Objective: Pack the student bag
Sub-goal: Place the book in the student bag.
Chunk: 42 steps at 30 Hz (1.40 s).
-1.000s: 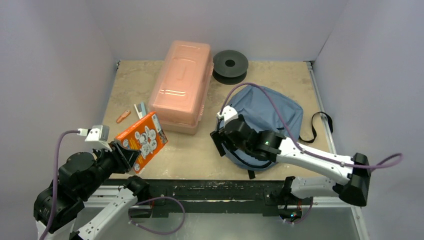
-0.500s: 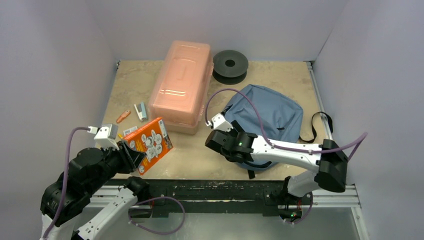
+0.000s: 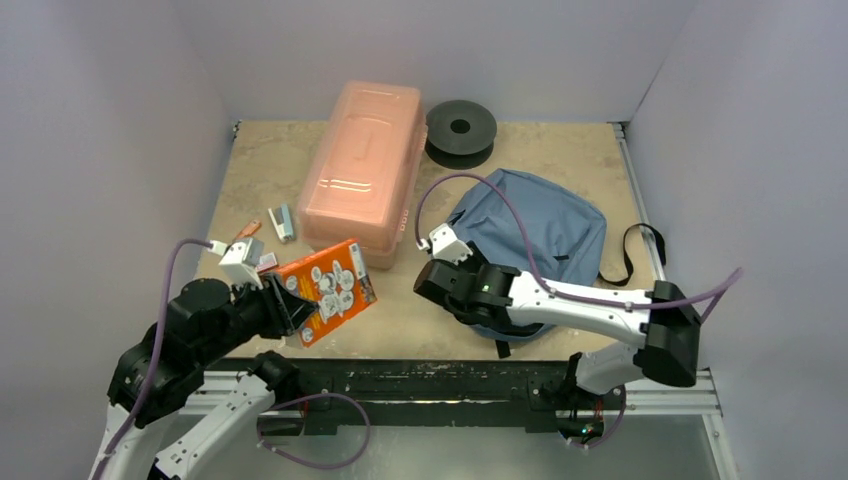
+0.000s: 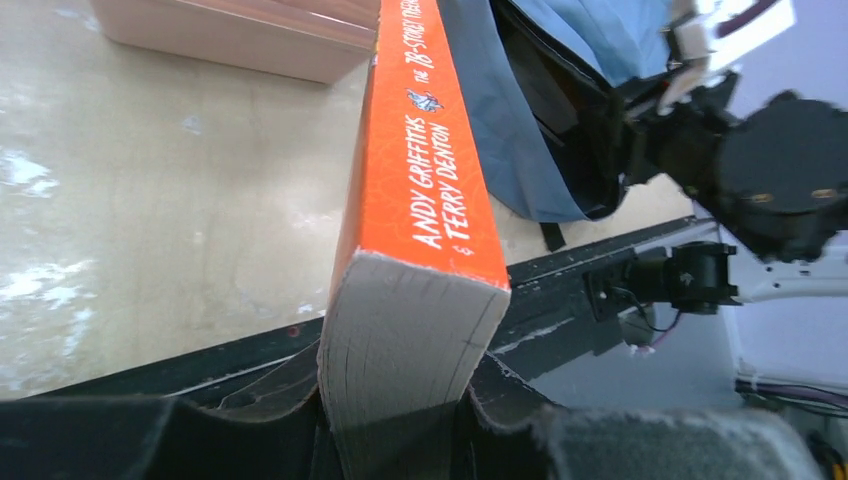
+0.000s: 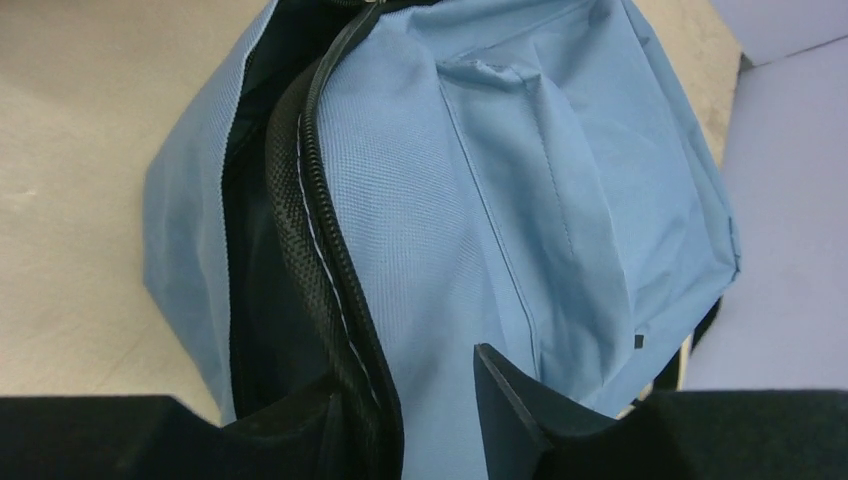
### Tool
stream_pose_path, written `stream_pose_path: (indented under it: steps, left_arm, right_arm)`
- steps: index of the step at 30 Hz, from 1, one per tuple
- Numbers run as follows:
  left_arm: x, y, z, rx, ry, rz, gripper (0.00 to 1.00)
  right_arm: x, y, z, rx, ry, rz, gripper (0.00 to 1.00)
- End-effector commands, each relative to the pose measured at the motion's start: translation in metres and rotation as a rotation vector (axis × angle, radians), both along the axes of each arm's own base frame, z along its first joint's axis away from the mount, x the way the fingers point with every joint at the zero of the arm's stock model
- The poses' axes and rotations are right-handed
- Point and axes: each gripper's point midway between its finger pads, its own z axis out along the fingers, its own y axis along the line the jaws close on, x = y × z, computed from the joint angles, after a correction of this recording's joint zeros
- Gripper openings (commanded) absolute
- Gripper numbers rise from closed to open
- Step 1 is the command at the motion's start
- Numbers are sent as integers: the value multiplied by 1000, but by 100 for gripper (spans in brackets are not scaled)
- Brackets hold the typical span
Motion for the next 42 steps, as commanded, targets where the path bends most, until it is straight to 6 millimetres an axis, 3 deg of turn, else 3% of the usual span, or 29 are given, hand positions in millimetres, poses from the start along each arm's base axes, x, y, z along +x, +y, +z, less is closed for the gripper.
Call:
stream_pose_path:
  steps: [1, 4, 8, 13, 16, 21, 23, 29, 36, 42]
  left_arm:
    - [12, -52, 31, -293, -16, -97, 0]
    - [20, -89, 33, -533, 83, -144, 0]
    - [38, -126, 40, -803, 182, -198, 0]
    - [53, -151, 39, -809, 239, -95, 0]
    - [56, -180, 33, -797, 311, -64, 0]
    - [69, -232, 16, -815, 365, -12, 0]
    - [76, -250, 22, -837, 333, -5, 0]
    - [102, -273, 18, -857, 245, 124, 0]
    - [120, -325, 29, -995, 228, 81, 0]
    - [147, -354, 15, -965, 132, 138, 0]
  right_arm:
    - [12, -15, -13, -125, -79, -105, 37]
    - [17, -22, -2, -149, -143, -187, 1]
    - [22, -15, 32, -50, -152, -166, 0]
    - [36, 3, 68, 349, -44, -22, 0]
    - [38, 0, 86, 465, -54, -6, 0]
    - [40, -3, 91, 477, -49, -11, 0]
    - [40, -3, 94, 489, -52, -8, 0]
    - [38, -6, 106, 512, -75, -9, 0]
    - [37, -8, 109, 492, -81, 21, 0]
    - [33, -6, 115, 511, -79, 48, 0]
